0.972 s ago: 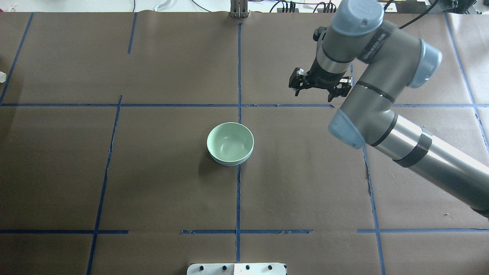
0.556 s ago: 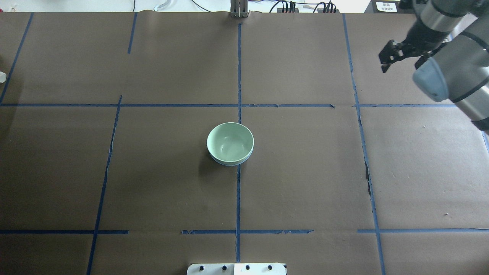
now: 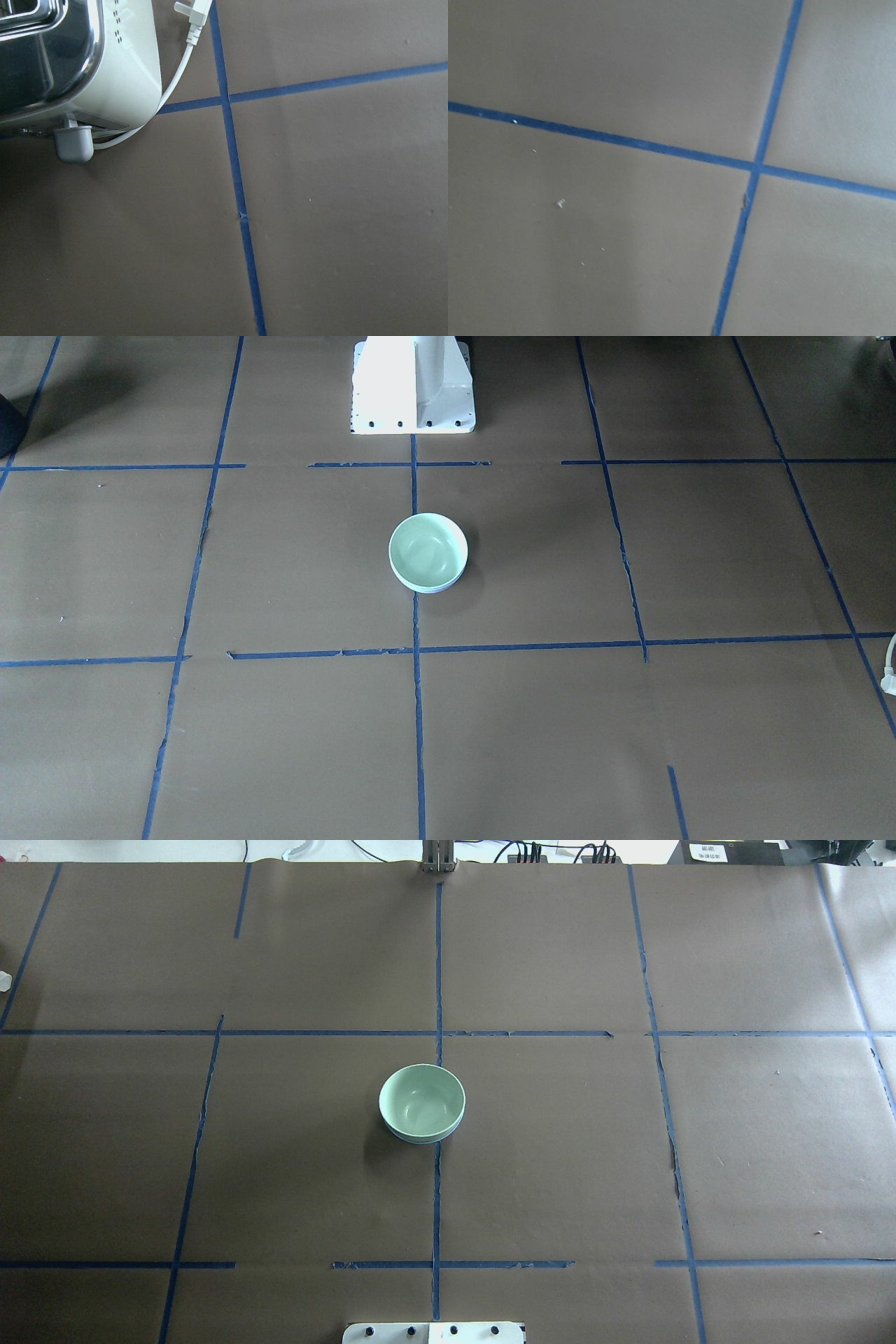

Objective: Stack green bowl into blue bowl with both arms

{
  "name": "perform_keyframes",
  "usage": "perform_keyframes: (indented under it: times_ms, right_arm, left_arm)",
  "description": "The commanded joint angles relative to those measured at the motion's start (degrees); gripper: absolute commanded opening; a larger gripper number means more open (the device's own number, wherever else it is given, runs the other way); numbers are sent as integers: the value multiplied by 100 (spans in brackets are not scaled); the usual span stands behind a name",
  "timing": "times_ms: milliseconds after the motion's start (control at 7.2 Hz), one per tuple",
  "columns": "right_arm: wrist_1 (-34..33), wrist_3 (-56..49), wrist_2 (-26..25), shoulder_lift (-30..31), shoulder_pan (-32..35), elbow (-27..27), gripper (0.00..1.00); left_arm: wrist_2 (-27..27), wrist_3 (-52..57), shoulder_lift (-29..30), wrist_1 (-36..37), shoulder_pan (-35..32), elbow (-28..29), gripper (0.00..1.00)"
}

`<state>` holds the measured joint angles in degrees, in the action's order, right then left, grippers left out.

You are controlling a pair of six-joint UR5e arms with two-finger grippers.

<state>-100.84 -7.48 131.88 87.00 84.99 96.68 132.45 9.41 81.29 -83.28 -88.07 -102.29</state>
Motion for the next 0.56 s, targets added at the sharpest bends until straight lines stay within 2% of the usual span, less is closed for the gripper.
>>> perform_keyframes:
  times_ms: [0,278,417]
  right_arm:
    - [3,-176,-40,764,272,324,100]
    - [12,-17,-40,766,264,299,100]
    - [220,-26,-31,783,264,281,100]
  left_arm:
    - [26,-551,-8,31,-8,16,100]
    - [9,-528,-25,-39,1,-97,100]
    - [17,-519,-25,-48,9,-89,100]
